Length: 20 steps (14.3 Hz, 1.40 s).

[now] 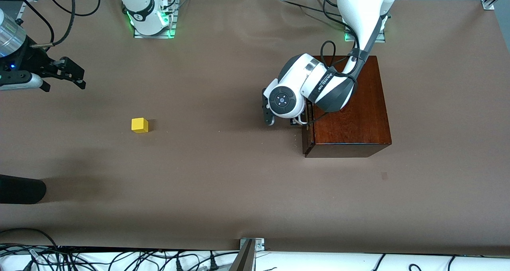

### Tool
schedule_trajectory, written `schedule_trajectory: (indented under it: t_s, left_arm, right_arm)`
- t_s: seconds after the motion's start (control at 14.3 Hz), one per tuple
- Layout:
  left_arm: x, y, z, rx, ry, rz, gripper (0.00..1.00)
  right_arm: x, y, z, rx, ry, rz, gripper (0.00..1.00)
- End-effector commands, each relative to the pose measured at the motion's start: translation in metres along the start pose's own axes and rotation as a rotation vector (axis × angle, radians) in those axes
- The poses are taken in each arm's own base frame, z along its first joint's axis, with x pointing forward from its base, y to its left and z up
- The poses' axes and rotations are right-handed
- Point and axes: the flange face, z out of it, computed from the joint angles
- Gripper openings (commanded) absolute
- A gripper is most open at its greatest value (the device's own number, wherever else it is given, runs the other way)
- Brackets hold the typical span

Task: Open drawer, take yellow block, close drawer
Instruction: 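Push the drawer fully shut into the box with the left gripper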

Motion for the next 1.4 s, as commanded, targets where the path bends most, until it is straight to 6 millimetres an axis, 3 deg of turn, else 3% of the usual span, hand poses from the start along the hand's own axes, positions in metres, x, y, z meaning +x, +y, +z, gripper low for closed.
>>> schedule_trajectory:
  t_s: [0.0, 0.21, 0.42, 0.63, 0.77, 0.98, 1.05, 1.33]
  left_arm:
    - [-0.022, -0.002, -0.005, 0.03, -0.043, -0.026, 1.0]
    - [-0.016, 0.005, -0.02, 0.045, -0.008, -0.02, 1.0]
    - [-0.019, 0.026, -0.078, 0.072, 0.108, -0.17, 1.0]
    - [-0.056, 0.038, -0.128, 0.104, 0.168, -0.314, 1.0]
    - [-0.099, 0.027, -0.152, 0.125, 0.211, -0.375, 1.0]
    - [-0.165, 0.0, -0.159, 0.115, 0.244, -0.488, 1.0]
    - [-0.176, -0.006, -0.158, 0.108, 0.248, -0.504, 1.0]
    - [-0.184, -0.008, -0.161, 0.108, 0.26, -0.523, 1.0]
  right_arm:
    - [0.003, 0.004, -0.006, 0.004, -0.007, 0.006, 1.0]
    - [0.004, 0.001, -0.007, 0.005, -0.002, 0.002, 1.0]
    - [0.004, 0.003, -0.008, 0.004, -0.004, 0.005, 1.0]
    - [0.004, 0.003, -0.008, 0.004, -0.004, 0.005, 1.0]
    - [0.004, 0.003, -0.008, 0.004, -0.004, 0.005, 1.0]
    - [0.004, 0.003, -0.008, 0.004, -0.004, 0.005, 1.0]
    - [0.004, 0.003, -0.007, 0.004, -0.005, 0.005, 1.0]
    - [0.004, 0.003, -0.007, 0.004, -0.005, 0.005, 1.0]
